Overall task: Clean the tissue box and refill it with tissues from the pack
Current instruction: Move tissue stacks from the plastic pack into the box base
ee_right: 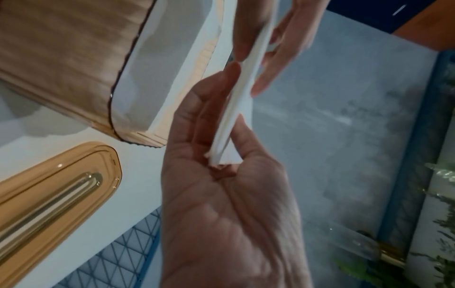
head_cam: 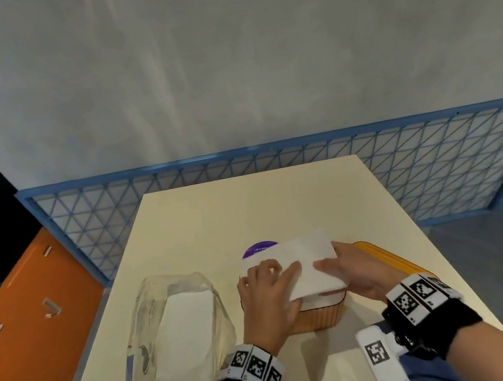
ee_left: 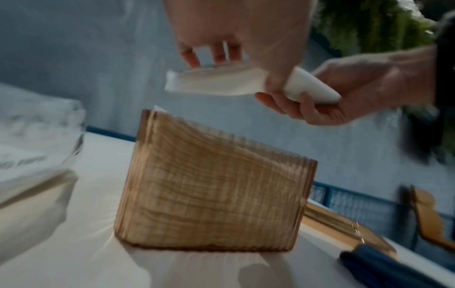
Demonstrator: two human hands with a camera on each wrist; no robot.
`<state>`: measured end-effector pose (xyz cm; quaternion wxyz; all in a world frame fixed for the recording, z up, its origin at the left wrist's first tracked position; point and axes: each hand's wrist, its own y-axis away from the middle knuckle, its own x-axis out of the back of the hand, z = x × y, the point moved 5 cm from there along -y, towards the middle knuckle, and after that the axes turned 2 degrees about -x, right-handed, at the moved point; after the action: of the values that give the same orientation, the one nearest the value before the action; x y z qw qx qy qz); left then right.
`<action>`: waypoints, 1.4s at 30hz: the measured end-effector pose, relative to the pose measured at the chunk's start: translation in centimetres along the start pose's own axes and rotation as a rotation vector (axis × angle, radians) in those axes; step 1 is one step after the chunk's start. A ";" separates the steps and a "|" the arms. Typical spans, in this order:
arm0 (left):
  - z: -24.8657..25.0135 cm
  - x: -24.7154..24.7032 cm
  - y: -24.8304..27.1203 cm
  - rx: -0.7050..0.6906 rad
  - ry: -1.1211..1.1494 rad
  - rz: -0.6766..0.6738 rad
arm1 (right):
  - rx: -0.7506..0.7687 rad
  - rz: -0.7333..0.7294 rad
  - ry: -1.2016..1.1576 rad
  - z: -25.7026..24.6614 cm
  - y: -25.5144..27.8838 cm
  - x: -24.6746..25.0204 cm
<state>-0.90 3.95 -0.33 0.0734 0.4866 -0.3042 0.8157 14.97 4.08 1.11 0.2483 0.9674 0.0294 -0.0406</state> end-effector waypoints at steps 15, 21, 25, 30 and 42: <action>-5.3 2.0 -1.7 0.759 1.092 -0.127 | 0.139 -0.055 -0.058 -1.0 -1.6 1.2; -4.8 1.5 -1.2 0.715 1.010 -0.073 | 0.143 0.013 0.008 1.1 -1.4 1.7; -4.2 0.6 -0.1 0.652 0.882 -0.057 | 0.159 0.137 0.160 2.7 -1.2 2.1; -4.0 -0.4 0.3 0.627 0.857 -0.085 | 0.169 0.192 0.161 2.4 -1.1 1.7; -4.8 -0.2 0.8 0.678 0.752 -0.087 | 0.119 0.180 0.277 2.8 -1.8 1.9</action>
<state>-4.69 6.08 -2.49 0.0498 0.1681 0.0455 0.9835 16.56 4.39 -2.38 0.1869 0.9754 -0.0259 0.1140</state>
